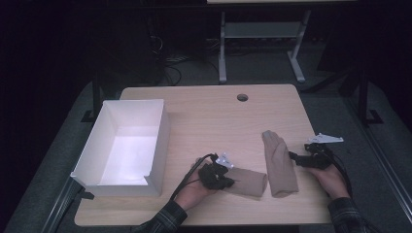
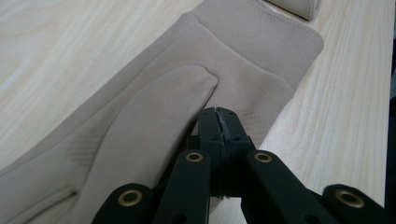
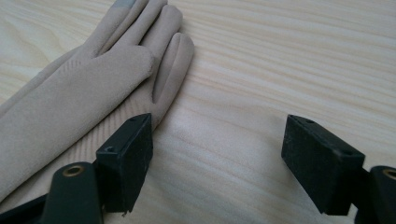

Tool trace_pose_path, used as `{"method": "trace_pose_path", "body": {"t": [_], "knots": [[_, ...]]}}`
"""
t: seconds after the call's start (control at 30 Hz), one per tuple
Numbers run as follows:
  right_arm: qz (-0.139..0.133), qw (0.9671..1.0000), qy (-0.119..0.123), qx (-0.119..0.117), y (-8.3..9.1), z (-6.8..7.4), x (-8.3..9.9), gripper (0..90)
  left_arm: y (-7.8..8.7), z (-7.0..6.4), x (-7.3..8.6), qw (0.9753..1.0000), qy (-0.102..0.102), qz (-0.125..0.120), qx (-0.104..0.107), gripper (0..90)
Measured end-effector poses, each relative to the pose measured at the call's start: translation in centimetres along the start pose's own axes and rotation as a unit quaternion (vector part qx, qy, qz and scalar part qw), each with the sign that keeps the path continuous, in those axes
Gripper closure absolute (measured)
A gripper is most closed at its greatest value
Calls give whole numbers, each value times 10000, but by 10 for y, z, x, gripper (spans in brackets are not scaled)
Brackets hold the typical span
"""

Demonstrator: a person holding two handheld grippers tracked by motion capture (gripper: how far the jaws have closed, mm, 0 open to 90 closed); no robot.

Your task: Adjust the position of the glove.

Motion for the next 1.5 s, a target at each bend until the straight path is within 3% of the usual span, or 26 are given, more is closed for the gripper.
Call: {"method": "trace_pose_path", "body": {"t": [0.03,0.13,0.17,0.2,0.23,0.3,0.47,0.5,0.53,0.63,0.8,0.97,1.13,1.2,1.37,1.5], "knots": [[0,10000,1,1,0,0,0,246,0,0,0,10000,0,0,0,893],[-1,10000,0,0,0,0,0,246,21,14,-5,9992,97,-221,-330,893],[-2,10000,1,-1,0,0,0,246,21,14,-5,9992,97,-221,-330,893],[-2,10000,0,-1,0,0,0,246,30,24,-3,9978,142,-227,-614,893],[-2,10000,0,-1,0,0,0,246,30,24,-3,9978,142,-227,-614,893],[-1,10000,1,-1,0,0,0,246,40,37,4,9946,288,-250,-967,893],[-2,10000,5,-4,0,0,0,246,51,46,14,9920,421,-191,-1175,893],[-3,10000,4,-6,0,0,0,246,53,48,20,9904,497,-118,-1286,893],[-3,10000,2,-5,0,0,0,246,53,48,20,9904,497,-118,-1286,893],[-2,10000,5,-6,0,0,0,246,46,54,30,9888,539,179,-1383,893],[-2,10000,7,-9,0,0,0,246,42,59,28,9878,492,175,-1466,894],[-2,10000,9,-9,0,0,0,246,37,73,21,9857,509,138,-1603,895],[-4,10000,10,-9,0,1,0,246,29,88,11,9831,647,-15,-1715,893],[-4,10000,8,-9,0,1,0,246,24,101,4,9815,759,-137,-1750,889],[-1,10000,14,-14,0,1,0,246,16,120,-7,9802,897,-284,-1740,882],[9,10000,7,-20,0,1,0,246,10,129,-13,9806,883,-399,-1704,882]]}}
Point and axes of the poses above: each handheld gripper's, and its own axes: y roughly backward along the jaws, x roughly out of its underside, z roughly to its left, the point moved 8 cm from there along -y, roughly forward along the jaws, and after that the axes turned 10 degrees about -z, right-handed, at the moved point
